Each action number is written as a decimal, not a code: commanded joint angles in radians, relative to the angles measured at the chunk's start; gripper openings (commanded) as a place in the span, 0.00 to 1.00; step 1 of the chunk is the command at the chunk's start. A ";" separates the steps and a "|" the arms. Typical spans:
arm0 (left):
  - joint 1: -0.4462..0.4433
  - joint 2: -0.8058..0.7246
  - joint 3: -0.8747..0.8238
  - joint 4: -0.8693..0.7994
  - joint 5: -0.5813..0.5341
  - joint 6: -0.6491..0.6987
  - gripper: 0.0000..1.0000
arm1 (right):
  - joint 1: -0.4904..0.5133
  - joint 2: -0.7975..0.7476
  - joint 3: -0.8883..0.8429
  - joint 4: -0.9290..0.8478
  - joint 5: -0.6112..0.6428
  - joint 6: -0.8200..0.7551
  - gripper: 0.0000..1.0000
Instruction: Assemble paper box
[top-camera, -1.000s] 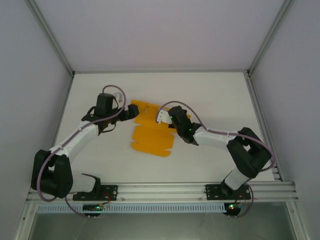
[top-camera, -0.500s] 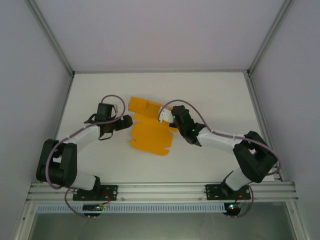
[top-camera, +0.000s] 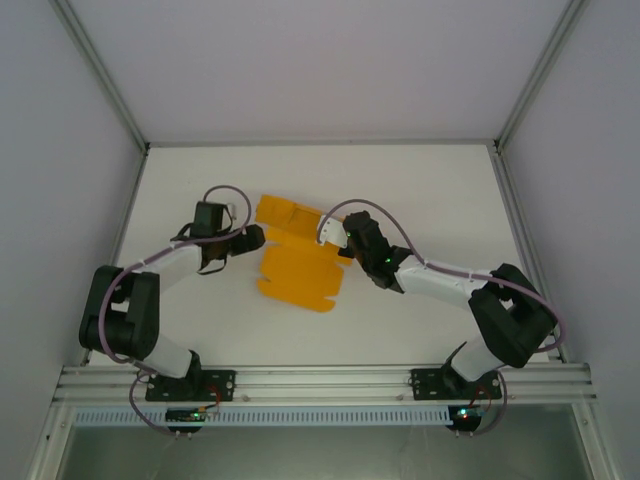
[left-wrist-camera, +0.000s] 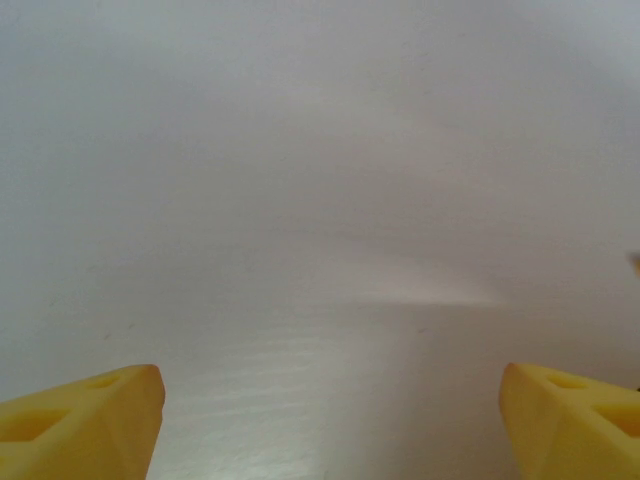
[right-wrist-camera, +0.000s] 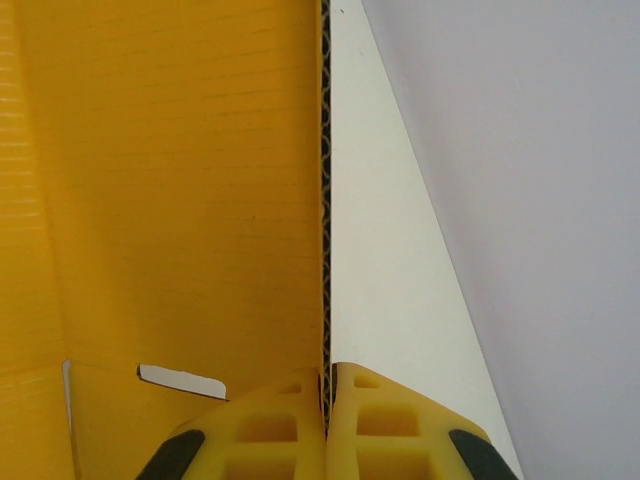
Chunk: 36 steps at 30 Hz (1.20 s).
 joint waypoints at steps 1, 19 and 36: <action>0.000 -0.009 -0.028 0.105 0.128 0.037 0.84 | -0.004 -0.022 -0.002 -0.013 -0.021 0.042 0.00; -0.067 0.093 -0.087 0.448 0.418 -0.041 0.65 | -0.001 0.013 0.030 -0.025 -0.085 0.092 0.00; -0.083 0.136 -0.097 0.486 0.385 -0.109 0.00 | -0.006 -0.030 -0.011 -0.014 -0.122 0.116 0.00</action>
